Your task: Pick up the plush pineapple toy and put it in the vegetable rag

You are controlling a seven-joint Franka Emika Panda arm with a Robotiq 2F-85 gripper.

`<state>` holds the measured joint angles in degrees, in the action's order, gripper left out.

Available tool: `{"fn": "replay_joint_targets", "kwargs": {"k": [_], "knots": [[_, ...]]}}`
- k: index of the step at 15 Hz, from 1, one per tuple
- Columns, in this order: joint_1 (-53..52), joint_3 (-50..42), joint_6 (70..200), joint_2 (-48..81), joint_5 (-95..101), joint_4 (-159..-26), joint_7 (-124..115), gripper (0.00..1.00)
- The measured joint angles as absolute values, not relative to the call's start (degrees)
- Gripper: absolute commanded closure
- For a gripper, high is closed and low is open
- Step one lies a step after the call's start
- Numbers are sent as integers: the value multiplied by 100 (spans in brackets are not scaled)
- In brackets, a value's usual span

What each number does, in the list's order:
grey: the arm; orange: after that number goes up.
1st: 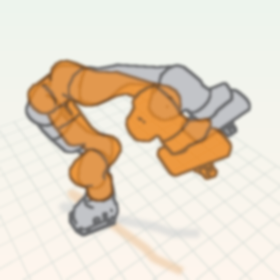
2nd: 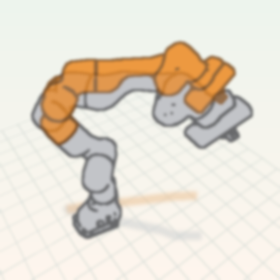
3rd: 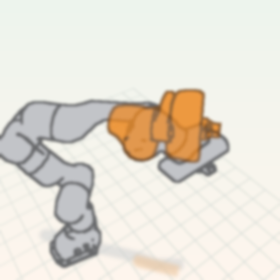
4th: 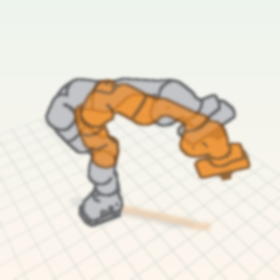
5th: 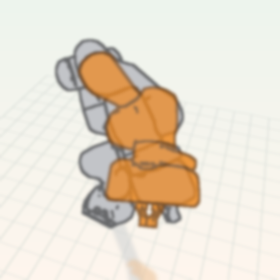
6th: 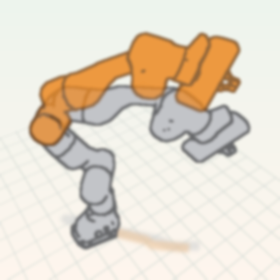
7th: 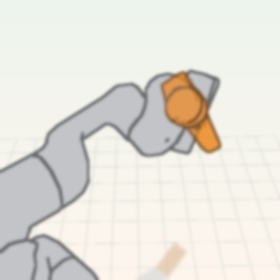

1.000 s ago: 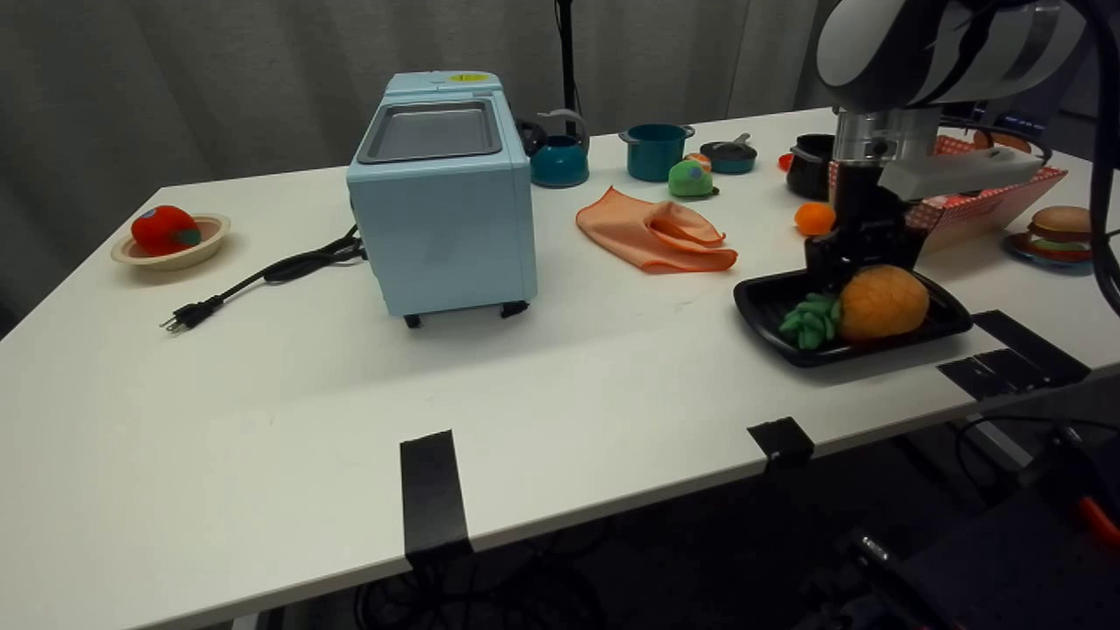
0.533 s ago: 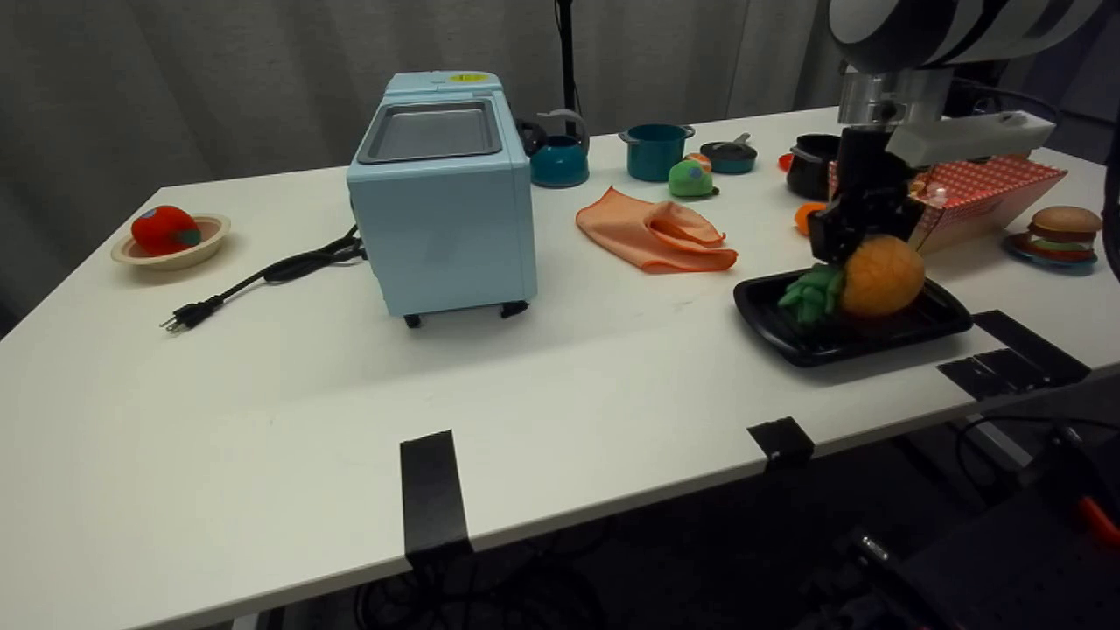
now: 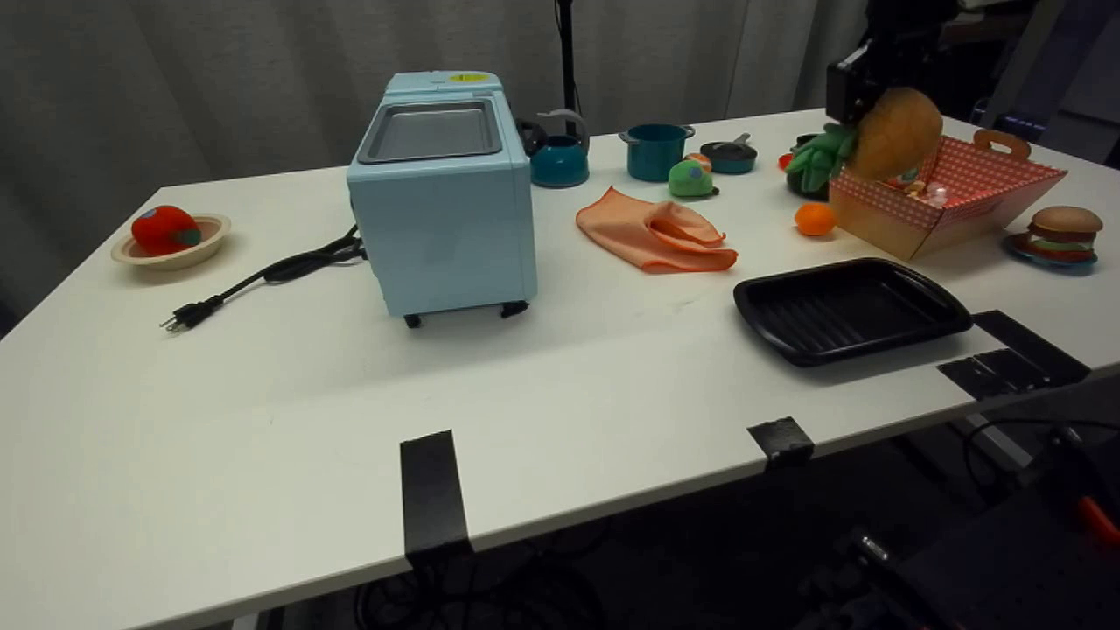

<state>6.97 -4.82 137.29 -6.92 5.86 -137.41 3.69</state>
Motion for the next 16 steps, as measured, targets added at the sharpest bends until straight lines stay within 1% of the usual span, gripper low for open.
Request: {"fn": "replay_joint_targets", "kwargs": {"k": [3, 7, 16], "knots": [[770, -584, 13871, -1088, 850, -13503, 352, 96], [1003, -772, 14275, -1195, 1184, -13045, 311, 96], [1467, -1333, 14669, -525, 1245, -11790, 106, 96]]}}
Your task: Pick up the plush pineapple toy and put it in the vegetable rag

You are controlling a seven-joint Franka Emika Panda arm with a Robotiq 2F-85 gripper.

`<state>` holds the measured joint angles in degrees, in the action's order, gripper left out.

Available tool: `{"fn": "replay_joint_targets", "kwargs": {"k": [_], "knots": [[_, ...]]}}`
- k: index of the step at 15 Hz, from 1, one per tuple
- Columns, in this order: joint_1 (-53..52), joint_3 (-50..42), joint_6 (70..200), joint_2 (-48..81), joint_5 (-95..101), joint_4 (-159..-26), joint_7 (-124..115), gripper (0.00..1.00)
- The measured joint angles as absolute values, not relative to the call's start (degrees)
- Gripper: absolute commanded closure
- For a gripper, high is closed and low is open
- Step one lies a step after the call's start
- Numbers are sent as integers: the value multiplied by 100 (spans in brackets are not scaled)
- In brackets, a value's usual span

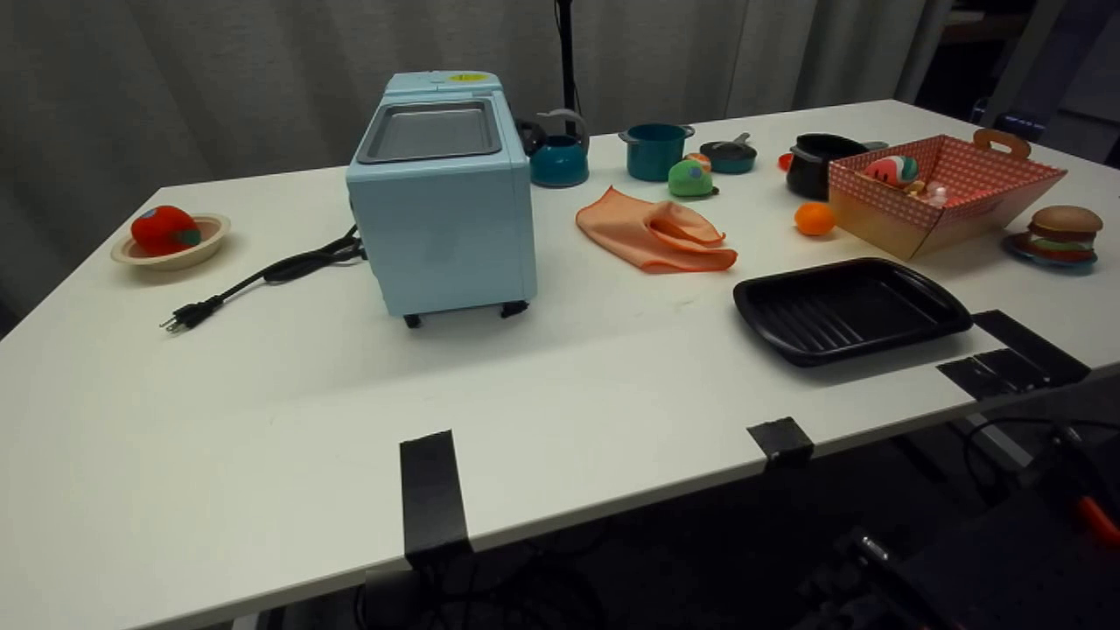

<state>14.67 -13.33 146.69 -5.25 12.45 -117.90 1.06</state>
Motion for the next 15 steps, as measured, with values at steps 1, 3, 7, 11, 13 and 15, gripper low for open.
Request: {"fn": "replay_joint_targets", "kwargs": {"k": [1, 3, 7, 11, 13, 15], "knots": [[1493, -1381, 14682, -409, 1245, -11651, 48, 96], [1520, -1462, 14689, -192, 1245, -11388, -87, 57], [1534, -1540, 14689, 127, 1244, -11000, -360, 27], [1534, -1561, 14689, 276, 1242, -10806, -471, 1], [1534, -1568, 14689, 299, 1242, -10771, -499, 0], [1534, -1578, 14689, 300, 1242, -10766, -508, 0]]}}
